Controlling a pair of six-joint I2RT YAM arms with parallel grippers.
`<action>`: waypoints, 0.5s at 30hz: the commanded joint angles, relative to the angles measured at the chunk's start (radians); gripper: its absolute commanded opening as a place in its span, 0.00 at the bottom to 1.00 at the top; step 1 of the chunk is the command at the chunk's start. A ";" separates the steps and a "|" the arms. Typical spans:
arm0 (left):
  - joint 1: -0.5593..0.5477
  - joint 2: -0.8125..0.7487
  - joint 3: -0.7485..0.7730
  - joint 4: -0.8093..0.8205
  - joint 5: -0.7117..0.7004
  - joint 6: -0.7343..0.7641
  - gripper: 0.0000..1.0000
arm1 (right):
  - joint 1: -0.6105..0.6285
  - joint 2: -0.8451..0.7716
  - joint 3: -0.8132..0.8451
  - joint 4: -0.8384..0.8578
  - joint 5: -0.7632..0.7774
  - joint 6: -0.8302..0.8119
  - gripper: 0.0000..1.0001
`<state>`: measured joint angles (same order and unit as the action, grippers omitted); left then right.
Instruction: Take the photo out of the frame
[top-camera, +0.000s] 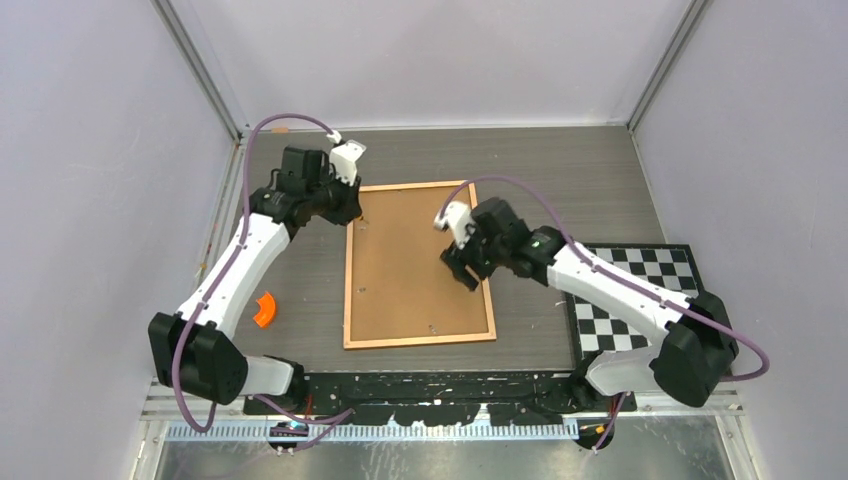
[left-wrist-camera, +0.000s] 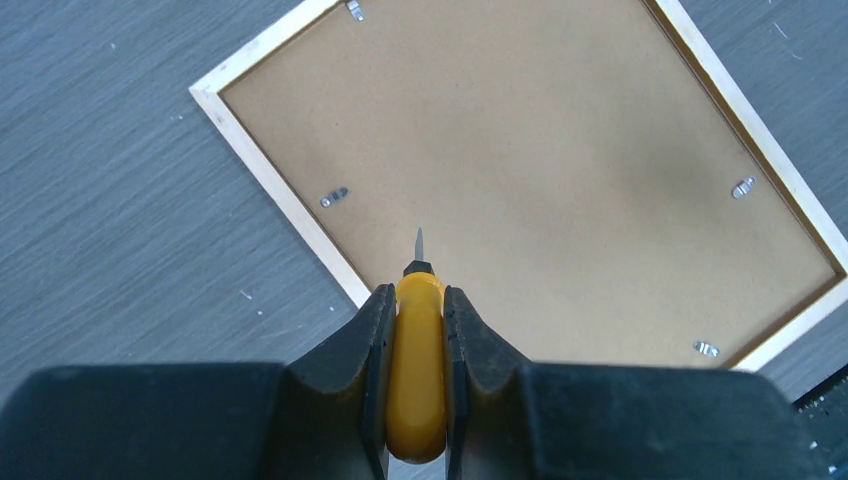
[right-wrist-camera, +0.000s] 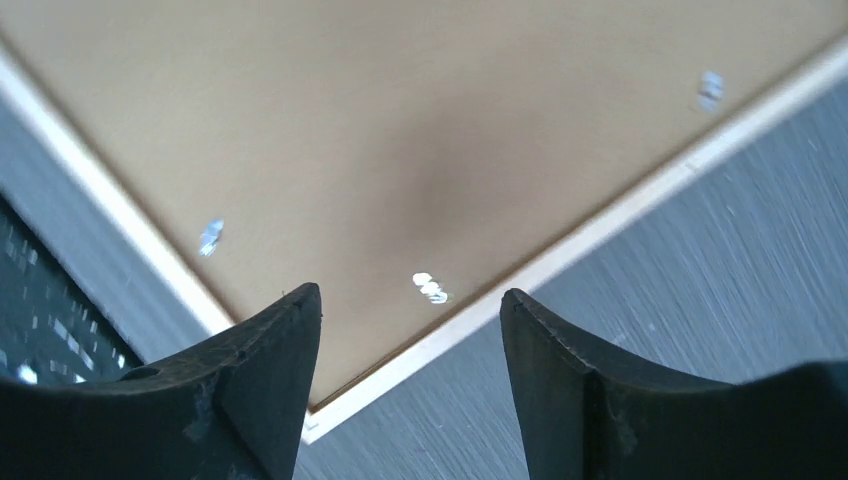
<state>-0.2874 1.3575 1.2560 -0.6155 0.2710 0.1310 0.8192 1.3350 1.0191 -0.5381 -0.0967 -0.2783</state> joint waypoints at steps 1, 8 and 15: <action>0.007 -0.054 -0.025 -0.033 0.037 -0.019 0.00 | -0.147 -0.021 -0.020 0.101 0.009 0.235 0.71; 0.011 -0.112 -0.075 -0.019 0.044 -0.030 0.00 | -0.356 0.191 0.063 0.028 0.002 0.474 0.66; 0.037 -0.136 -0.107 -0.001 0.066 -0.034 0.00 | -0.382 0.258 0.027 0.090 -0.031 0.513 0.62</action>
<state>-0.2676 1.2568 1.1492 -0.6479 0.3008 0.1104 0.4297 1.6150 1.0416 -0.4904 -0.1005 0.1665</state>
